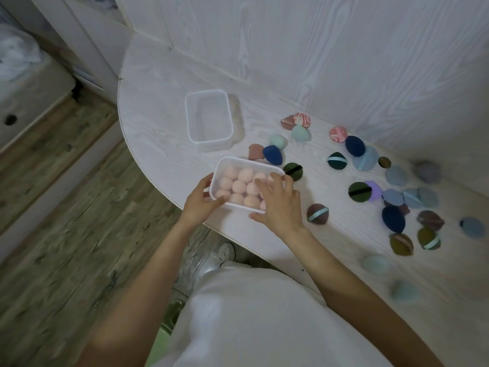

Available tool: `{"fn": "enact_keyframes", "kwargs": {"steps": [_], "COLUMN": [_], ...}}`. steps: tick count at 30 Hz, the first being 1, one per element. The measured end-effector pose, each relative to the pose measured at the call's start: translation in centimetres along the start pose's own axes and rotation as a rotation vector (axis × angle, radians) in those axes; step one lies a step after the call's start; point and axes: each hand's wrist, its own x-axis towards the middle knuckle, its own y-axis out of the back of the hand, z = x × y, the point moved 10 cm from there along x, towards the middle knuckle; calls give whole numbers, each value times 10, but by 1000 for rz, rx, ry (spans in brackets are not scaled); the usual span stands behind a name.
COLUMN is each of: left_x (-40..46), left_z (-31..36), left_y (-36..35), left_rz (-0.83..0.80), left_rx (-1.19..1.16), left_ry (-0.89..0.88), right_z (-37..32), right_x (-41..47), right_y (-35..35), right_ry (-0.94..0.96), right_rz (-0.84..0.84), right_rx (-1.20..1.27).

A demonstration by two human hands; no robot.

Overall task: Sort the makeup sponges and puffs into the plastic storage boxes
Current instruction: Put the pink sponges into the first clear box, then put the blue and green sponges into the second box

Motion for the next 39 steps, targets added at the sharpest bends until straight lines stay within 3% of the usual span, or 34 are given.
{"fn": "enact_keyframes", "kwargs": {"steps": [8, 11, 14, 17, 21, 24, 29, 32, 36, 39], "left_x": [-1, -2, -1, 2, 7, 24, 80, 121, 154, 157], "left_z": [7, 10, 7, 12, 48, 90, 151, 157, 120, 79], "left_y": [3, 5, 12, 13, 19, 28, 35, 37, 64, 85], "left_rz": [-7, 6, 53, 52, 76, 100, 45, 5, 237, 325], "left_rx": [45, 55, 38, 47, 30, -67, -99, -16, 337, 331], "left_ry": [-21, -25, 19, 31, -105, -220, -361, -330, -297, -153], "right_z": [-3, 17, 54, 61, 74, 89, 89, 95, 106, 101], "right_x": [-2, -6, -16, -24, -21, -10, 41, 88, 145, 171], "right_y": [-2, -1, -7, -31, -19, -6, 13, 30, 26, 4], "right_ry": [25, -50, -353, -575, -615, -666, -656, -620, -710, -787], "right_rz": [28, 43, 103, -67, -10, 84, 24, 101, 195, 143], "right_rx": [79, 543, 933, 1302, 1255, 1420, 1506, 1460, 1418, 1446]}}
